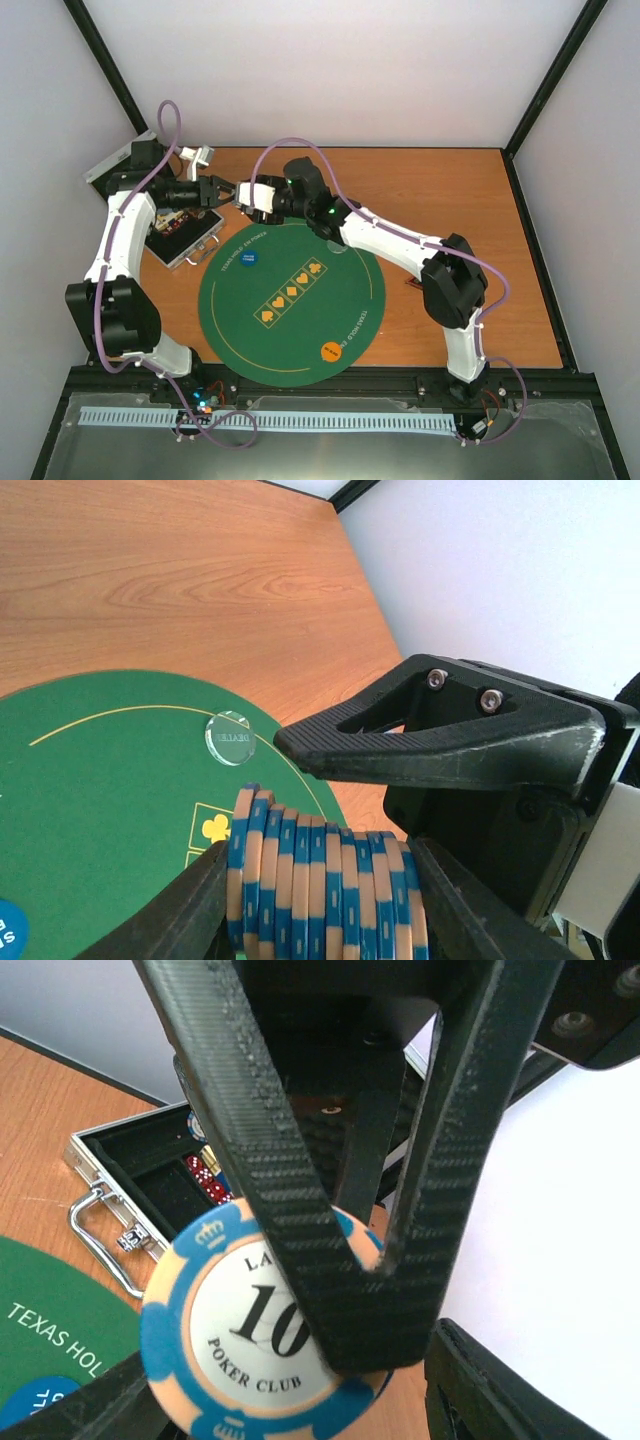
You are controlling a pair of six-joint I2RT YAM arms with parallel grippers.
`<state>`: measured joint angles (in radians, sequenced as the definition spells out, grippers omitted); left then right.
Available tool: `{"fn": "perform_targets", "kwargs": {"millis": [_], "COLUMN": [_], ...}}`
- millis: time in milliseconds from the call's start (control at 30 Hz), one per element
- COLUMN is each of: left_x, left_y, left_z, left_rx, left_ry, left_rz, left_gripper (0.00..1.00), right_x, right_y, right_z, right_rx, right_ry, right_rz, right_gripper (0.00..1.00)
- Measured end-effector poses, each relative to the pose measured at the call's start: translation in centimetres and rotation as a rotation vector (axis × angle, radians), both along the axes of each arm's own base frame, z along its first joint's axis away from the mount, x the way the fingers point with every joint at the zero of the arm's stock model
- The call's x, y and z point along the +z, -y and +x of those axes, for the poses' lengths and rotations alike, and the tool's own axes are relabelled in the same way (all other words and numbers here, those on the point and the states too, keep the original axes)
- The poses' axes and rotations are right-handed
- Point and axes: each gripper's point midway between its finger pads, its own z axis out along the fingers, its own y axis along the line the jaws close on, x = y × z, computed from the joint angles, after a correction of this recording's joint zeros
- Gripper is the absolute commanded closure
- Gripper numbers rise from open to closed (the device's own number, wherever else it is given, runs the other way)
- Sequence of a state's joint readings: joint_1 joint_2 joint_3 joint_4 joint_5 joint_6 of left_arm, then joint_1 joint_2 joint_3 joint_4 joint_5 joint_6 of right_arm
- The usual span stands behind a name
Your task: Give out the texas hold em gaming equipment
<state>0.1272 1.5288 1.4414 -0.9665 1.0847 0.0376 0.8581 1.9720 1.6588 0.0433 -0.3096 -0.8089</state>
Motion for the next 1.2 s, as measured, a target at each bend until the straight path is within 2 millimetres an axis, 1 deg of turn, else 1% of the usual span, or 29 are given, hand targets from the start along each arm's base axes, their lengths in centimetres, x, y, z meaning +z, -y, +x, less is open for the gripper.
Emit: {"fn": "perform_targets", "kwargs": {"millis": [167, 233, 367, 533, 667, 900, 1000, 1067, 1200], "left_x": [-0.1, -0.3, -0.2, -0.1, -0.3, -0.6, -1.0, -1.5, -2.9], "left_y": [0.0, 0.0, 0.0, -0.3, -0.8, -0.7, -0.6, -0.6, -0.3], "left_z": [0.0, 0.0, 0.3, 0.8, 1.1, 1.1, 1.0, 0.8, 0.4], "left_rx": [0.000, 0.002, 0.009, 0.023, 0.055, 0.053, 0.054, 0.056, 0.055], "left_ry": [0.000, -0.007, -0.001, 0.022, -0.006, -0.010, -0.015, -0.028, -0.066], "left_rz": [-0.003, -0.003, -0.006, 0.005, 0.004, -0.004, -0.017, -0.031, -0.063], "left_gripper": [0.99, 0.99, 1.00, 0.99, 0.99, 0.99, 0.91, 0.89, 0.87], "right_x": [0.3, 0.6, 0.7, 0.2, -0.2, -0.5, -0.9, -1.3, -2.8], "right_y": [-0.4, -0.6, -0.9, -1.6, -1.9, -1.7, -1.6, -1.5, -1.3], "right_z": [0.0, 0.1, 0.4, 0.5, 0.6, 0.6, 0.5, 0.3, -0.1], "right_rx": [0.018, 0.018, 0.006, -0.013, -0.037, -0.059, -0.063, -0.062, -0.061], "right_ry": [-0.003, -0.005, -0.056, -0.145, -0.171, -0.186, -0.196, -0.208, -0.245], "right_rz": [-0.001, 0.006, 0.017, 0.016, 0.000, -0.015, -0.030, -0.045, -0.078], "right_gripper": [0.26, 0.27, 0.40, 0.55, 0.64, 0.82, 0.89, 0.96, 0.97]}}
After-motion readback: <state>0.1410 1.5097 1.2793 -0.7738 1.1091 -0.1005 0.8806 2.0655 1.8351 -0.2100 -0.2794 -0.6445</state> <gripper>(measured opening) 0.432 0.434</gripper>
